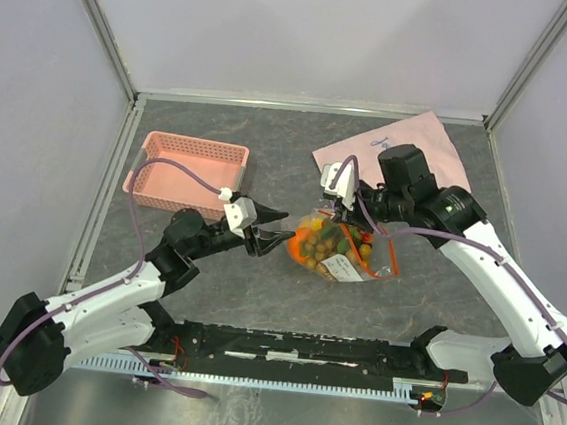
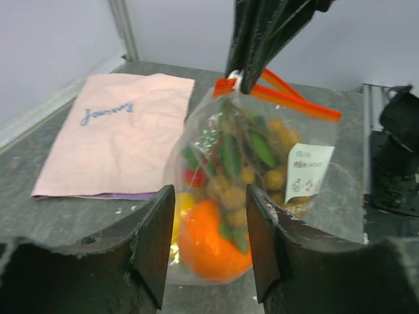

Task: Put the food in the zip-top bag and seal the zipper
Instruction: Zip the zipper food storage bag at the center of the board.

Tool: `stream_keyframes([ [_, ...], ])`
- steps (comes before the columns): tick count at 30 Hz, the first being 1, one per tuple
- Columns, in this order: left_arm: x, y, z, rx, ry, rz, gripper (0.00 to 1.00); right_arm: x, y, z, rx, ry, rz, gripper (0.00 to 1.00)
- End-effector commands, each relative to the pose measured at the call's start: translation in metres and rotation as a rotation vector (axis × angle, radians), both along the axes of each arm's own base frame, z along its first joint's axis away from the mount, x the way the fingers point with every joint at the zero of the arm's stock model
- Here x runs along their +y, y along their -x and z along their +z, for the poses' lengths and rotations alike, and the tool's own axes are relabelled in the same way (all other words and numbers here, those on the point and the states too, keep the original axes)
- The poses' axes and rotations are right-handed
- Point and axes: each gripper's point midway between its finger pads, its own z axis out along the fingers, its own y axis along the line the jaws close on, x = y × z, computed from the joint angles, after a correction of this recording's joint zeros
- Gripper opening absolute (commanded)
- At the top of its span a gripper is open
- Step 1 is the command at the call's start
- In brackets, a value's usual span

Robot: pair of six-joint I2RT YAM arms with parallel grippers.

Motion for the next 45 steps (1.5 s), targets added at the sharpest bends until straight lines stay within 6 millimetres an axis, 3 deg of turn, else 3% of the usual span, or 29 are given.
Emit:
stream_keyframes([
  [1,-0.017,0.010,0.029,-0.074,0.003,-0.126,0.56,0.018,-0.001,0.011,0.008,-0.075,0.041,0.02],
  [7,-0.037,-0.001,0.038,-0.118,-0.063,-0.191,0.58,0.030,0.005,0.018,0.036,-0.124,0.090,0.02],
  [10,-0.048,0.003,0.042,-0.139,-0.090,-0.278,0.59,0.034,0.006,0.021,0.041,-0.139,0.101,0.02],
  [18,-0.063,0.014,0.023,-0.113,-0.160,-0.439,0.55,0.039,0.007,0.020,0.052,-0.141,0.117,0.02],
  [20,-0.065,0.013,0.018,-0.098,-0.183,-0.455,0.50,0.039,0.007,0.020,0.051,-0.142,0.119,0.02],
  [23,-0.067,0.010,0.012,-0.077,-0.209,-0.462,0.28,0.038,0.007,0.020,0.045,-0.138,0.119,0.02],
  [28,-0.066,0.012,0.008,-0.070,-0.221,-0.468,0.03,0.034,0.007,0.015,0.042,-0.118,0.106,0.02],
  [33,-0.059,0.005,0.002,-0.033,-0.233,-0.404,0.03,0.019,-0.001,0.007,0.010,-0.048,0.042,0.01],
  [39,-0.038,-0.012,0.012,0.010,-0.107,-0.215,0.03,-0.005,-0.014,0.000,-0.046,0.032,-0.081,0.02],
  [45,-0.023,-0.029,0.010,0.076,-0.042,-0.053,0.03,-0.014,-0.016,-0.006,-0.045,0.062,-0.137,0.02],
])
